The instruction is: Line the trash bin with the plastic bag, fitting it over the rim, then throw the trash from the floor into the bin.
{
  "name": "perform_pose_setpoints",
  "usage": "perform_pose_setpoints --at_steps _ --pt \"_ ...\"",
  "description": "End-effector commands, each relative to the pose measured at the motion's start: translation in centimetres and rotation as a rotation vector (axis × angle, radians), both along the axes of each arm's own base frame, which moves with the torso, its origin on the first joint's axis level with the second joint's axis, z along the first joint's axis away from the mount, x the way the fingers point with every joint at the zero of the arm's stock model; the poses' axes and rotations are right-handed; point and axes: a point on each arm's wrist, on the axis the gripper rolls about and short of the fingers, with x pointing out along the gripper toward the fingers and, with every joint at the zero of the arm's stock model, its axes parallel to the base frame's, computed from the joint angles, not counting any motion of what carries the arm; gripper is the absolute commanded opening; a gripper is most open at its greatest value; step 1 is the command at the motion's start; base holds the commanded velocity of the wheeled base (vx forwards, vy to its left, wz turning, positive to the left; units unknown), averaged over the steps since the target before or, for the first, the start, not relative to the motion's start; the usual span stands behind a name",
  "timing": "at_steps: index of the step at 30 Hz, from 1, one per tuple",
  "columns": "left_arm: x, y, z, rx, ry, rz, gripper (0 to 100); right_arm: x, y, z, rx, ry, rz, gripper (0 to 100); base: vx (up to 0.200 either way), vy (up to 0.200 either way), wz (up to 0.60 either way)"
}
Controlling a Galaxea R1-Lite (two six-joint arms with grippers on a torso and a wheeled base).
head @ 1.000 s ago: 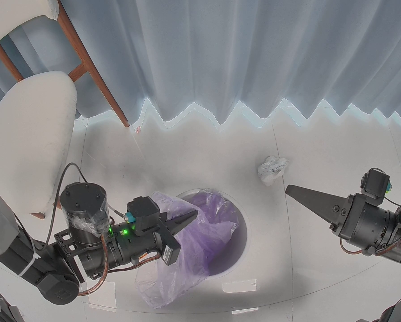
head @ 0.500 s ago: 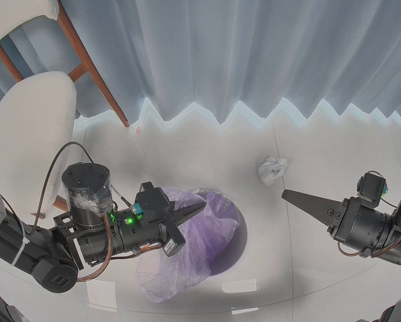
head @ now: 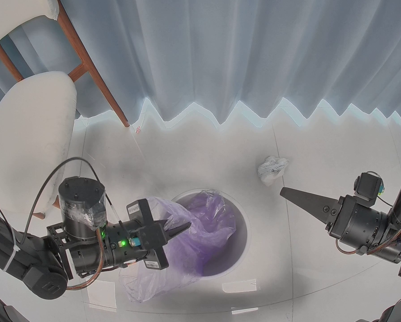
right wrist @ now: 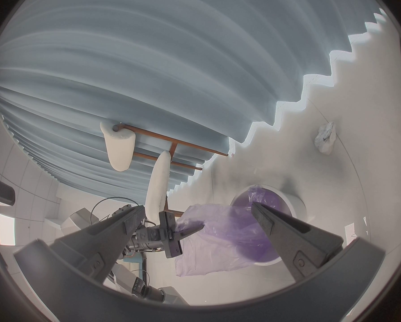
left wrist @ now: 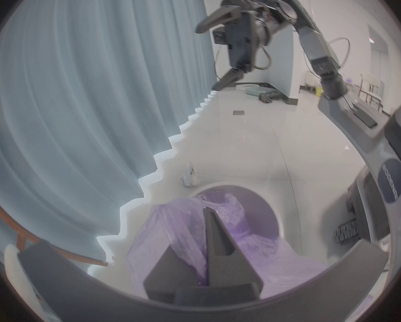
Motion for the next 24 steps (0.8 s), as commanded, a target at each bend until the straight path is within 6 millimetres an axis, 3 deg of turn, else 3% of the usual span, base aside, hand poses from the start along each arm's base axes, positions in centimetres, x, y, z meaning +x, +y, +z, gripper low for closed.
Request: perform_pose_setpoints --at_steps 1,6,11,19,24 --pt "-1.5 1.1 -0.5 0.061 -0.026 -0.019 0 0.2 -0.1 -0.4 -0.013 0.008 -0.010 100 0.000 0.000 0.00" --pt "-2.0 1.7 -0.3 0.094 -0.074 -0.028 0 0.2 -0.2 -0.3 -0.012 0.005 -0.011 100 0.000 0.000 0.00" --pt "-2.2 2.2 0.3 0.200 -0.229 -0.011 0 0.2 -0.1 -0.9 -0.031 0.024 -0.009 100 0.000 0.000 0.00" --pt "-4.9 4.0 -3.0 0.412 -0.227 -0.083 0 0.6 0.4 -2.7 -0.104 0.062 0.005 100 0.000 0.000 0.00" --pt "-5.4 3.8 -3.8 0.463 -0.257 -0.136 0 0.4 1.1 -4.5 -0.168 0.106 0.040 100 0.000 0.000 0.00"
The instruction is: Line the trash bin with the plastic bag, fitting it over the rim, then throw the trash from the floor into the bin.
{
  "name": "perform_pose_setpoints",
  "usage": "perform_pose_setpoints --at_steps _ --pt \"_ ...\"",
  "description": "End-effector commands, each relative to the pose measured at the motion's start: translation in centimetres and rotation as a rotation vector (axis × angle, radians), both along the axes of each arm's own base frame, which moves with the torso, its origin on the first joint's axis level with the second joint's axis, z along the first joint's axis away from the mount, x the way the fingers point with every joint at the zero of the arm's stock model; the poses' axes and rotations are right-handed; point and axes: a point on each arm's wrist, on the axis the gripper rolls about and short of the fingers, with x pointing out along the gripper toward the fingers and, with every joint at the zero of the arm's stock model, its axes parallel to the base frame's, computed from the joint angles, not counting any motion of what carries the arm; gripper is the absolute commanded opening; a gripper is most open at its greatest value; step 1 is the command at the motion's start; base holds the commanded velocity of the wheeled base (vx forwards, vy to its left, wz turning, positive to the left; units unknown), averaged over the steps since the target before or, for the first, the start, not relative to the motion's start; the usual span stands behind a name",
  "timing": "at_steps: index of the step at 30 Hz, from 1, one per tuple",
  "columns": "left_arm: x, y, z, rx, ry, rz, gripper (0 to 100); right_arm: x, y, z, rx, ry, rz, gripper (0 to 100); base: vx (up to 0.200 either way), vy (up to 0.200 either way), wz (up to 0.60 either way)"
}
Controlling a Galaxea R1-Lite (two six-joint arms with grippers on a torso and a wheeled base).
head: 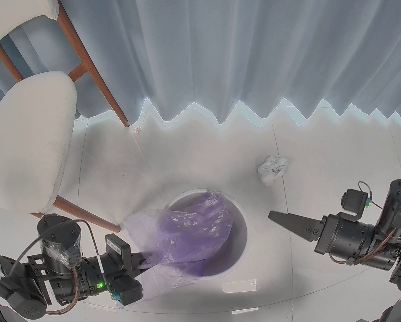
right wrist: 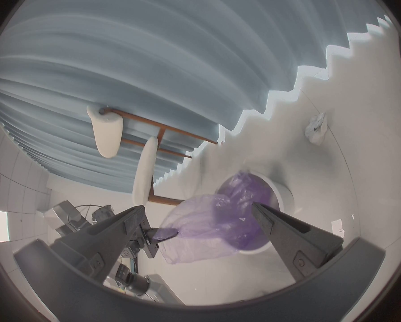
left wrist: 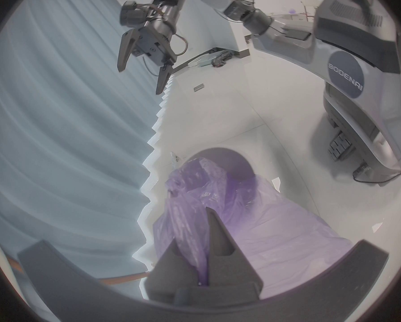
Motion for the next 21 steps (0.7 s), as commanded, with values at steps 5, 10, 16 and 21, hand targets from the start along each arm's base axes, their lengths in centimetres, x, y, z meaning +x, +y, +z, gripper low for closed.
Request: perform_pose_setpoints --at_steps 5,10,16,21 --pt "0.0 -1.6 -2.3 0.077 0.051 -0.078 0 -0.4 0.8 -3.9 -0.178 0.055 0.066 100 0.000 0.000 0.00" --pt "0.2 -3.7 -3.7 0.088 0.062 -0.141 0 -0.9 0.9 -4.4 -0.189 0.024 0.097 100 0.000 0.000 0.00" --pt "-1.0 -6.7 -6.0 0.086 0.053 -0.252 0 -1.5 1.6 -6.8 -0.261 0.004 0.160 100 0.000 0.000 0.00" --pt "-2.2 -7.7 -6.9 0.089 0.050 -0.302 0 -1.4 2.3 -9.0 -0.302 -0.005 0.188 100 0.000 0.000 0.00"
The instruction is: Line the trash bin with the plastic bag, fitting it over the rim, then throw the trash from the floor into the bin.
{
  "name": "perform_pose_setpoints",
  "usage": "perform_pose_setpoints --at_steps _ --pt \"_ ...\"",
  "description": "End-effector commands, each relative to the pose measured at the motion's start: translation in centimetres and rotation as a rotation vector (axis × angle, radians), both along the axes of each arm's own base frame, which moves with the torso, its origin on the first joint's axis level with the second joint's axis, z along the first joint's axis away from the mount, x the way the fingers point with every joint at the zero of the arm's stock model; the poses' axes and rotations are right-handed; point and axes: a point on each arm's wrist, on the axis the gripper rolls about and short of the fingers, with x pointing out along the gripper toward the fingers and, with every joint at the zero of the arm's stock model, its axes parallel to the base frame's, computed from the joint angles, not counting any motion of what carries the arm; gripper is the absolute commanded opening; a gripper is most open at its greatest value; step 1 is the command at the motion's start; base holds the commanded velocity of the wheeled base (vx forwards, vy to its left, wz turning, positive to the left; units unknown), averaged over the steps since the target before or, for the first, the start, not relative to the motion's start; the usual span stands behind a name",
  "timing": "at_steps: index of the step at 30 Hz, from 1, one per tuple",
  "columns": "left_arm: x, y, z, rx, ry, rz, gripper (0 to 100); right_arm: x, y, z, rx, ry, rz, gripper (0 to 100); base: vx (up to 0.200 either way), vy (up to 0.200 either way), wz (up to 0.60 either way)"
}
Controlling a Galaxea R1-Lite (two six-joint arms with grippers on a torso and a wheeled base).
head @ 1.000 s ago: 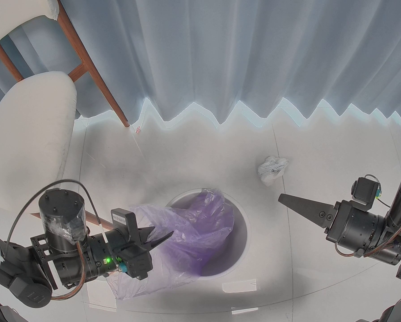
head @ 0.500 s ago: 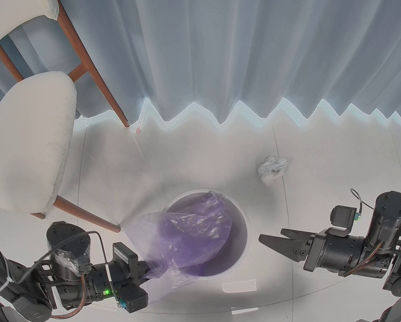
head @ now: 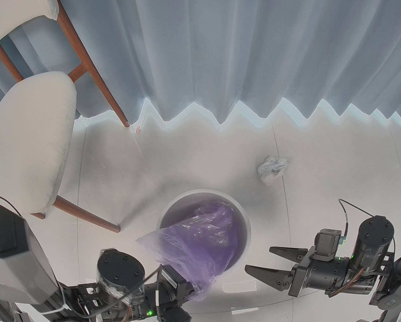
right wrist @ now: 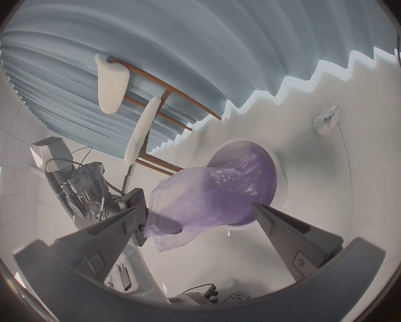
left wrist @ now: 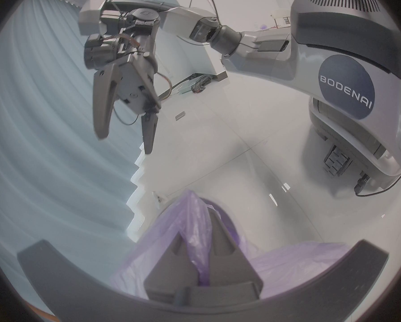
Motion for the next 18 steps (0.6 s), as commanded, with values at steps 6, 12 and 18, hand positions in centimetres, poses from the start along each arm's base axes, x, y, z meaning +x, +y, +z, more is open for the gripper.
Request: perform_pose_setpoints --at_steps 6,12,18 --pt "-2.7 -0.6 -3.2 0.098 0.077 -0.090 0 -0.1 1.0 -5.0 -0.106 0.026 0.030 100 0.000 0.000 0.00" --pt "-2.9 0.1 -3.2 0.083 0.072 -0.079 0 -0.4 1.1 -4.7 -0.096 0.014 0.038 100 0.000 0.000 0.00" --pt "-3.5 0.8 -3.2 0.066 0.087 -0.070 0 -1.4 1.2 -3.8 -0.080 -0.011 0.043 100 0.000 0.000 0.00"
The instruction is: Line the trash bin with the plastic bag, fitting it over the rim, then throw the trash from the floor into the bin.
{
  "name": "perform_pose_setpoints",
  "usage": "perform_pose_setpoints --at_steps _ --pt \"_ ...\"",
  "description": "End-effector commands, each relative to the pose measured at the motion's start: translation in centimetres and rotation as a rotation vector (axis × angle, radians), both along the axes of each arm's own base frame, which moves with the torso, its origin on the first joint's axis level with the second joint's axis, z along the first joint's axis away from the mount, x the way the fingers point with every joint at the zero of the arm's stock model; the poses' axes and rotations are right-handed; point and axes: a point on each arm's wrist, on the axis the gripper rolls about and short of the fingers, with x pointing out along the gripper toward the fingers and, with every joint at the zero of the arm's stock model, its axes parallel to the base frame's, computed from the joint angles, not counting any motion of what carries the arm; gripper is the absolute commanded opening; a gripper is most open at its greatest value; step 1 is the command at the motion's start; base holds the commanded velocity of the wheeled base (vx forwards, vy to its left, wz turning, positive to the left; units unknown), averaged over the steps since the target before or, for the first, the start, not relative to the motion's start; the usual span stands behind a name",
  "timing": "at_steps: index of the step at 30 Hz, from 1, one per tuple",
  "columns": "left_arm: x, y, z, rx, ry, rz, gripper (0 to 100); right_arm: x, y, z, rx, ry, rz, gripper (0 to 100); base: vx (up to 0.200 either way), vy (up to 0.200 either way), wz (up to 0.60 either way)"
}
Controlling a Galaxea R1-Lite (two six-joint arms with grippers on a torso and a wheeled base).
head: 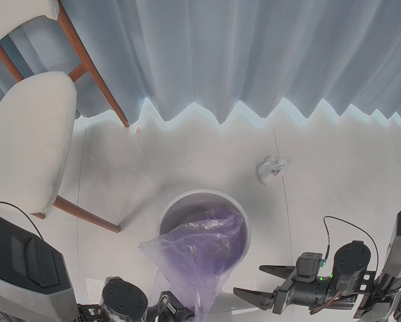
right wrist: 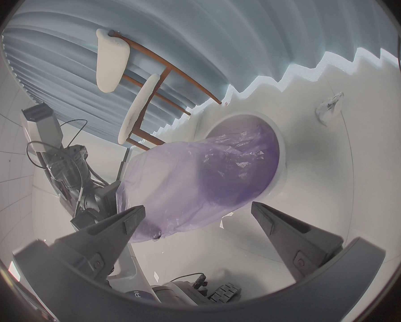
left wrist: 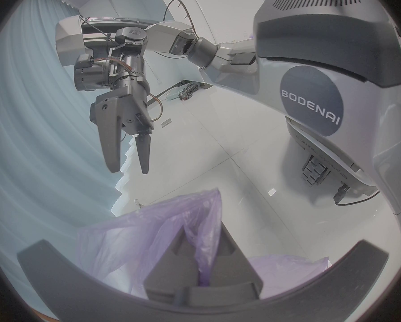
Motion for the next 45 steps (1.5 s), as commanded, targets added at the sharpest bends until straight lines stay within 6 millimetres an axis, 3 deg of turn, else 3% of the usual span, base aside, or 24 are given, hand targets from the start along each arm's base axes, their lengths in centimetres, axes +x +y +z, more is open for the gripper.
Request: perform_pose_setpoints --at_steps 1,7,22,27,37,45 --pt "-0.4 0.4 -0.5 0.020 0.018 -0.003 0 -0.7 -0.1 0.7 0.025 -0.018 -0.006 100 0.000 0.000 0.00" --pt "-0.2 0.4 -1.3 0.013 0.020 -0.004 0 -1.2 -0.7 2.8 0.092 -0.089 -0.044 100 0.000 0.000 0.00" --pt "-0.7 0.6 -1.1 0.006 0.042 -0.072 0 -0.9 -0.7 2.4 0.038 -0.070 -0.087 100 0.000 0.000 0.00" --pt "-0.9 0.5 -1.4 -0.006 0.080 -0.135 0 -0.5 -0.6 1.8 -0.053 -0.058 -0.098 100 0.000 0.000 0.00" --pt "-0.3 0.9 -1.5 -0.004 0.083 -0.129 0 0.6 1.9 3.2 -0.076 -0.141 -0.036 100 0.000 0.000 0.00" --pt "1.2 2.0 -2.2 0.017 0.082 -0.089 0 -1.7 2.0 3.8 -0.061 -0.159 0.117 100 0.000 0.000 0.00"
